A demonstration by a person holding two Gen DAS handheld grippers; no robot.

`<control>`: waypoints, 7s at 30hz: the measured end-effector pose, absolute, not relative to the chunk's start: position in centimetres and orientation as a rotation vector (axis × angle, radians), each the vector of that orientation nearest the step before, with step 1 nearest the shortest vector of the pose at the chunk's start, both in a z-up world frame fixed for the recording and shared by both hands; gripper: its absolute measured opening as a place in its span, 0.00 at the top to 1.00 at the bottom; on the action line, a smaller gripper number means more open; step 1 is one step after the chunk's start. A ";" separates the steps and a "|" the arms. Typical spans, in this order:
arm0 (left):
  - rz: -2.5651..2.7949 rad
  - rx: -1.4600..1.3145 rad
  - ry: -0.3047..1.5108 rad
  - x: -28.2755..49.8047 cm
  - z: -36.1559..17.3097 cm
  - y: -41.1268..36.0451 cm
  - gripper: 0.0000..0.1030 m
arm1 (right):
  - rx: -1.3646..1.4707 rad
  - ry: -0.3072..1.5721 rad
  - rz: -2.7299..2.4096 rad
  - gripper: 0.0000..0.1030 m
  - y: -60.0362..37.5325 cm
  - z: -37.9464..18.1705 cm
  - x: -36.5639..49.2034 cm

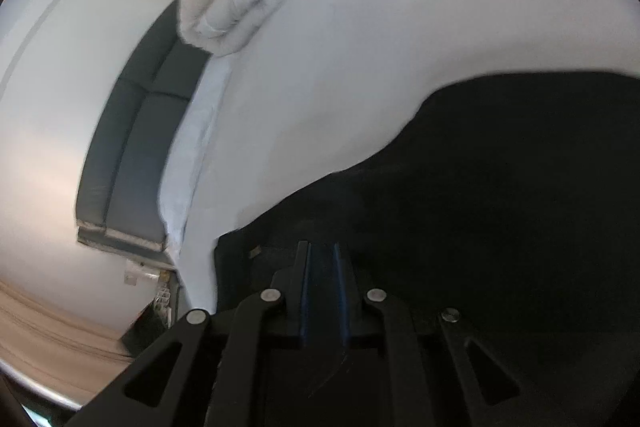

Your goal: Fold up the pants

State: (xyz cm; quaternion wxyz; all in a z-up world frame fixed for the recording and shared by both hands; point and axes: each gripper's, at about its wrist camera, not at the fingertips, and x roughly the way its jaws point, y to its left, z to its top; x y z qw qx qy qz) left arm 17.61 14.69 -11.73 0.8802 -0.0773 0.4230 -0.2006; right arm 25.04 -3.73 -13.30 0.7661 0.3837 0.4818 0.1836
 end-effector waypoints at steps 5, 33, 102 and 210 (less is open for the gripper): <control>-0.421 -0.162 0.881 17.7 -12.0 15.9 0.88 | 1.041 0.924 0.313 1.00 -9.4 -16.0 25.0; -0.505 0.011 0.976 15.5 -11.9 -2.7 0.88 | 1.277 0.424 -0.308 1.00 -36.2 -14.3 -7.1; -0.805 -0.528 1.132 20.5 -9.1 -3.8 0.10 | -0.168 0.704 -0.247 0.89 -5.0 -8.3 2.1; -0.442 0.157 0.886 17.1 -12.6 4.9 0.80 | 0.858 0.912 0.217 1.00 -17.6 -15.5 3.9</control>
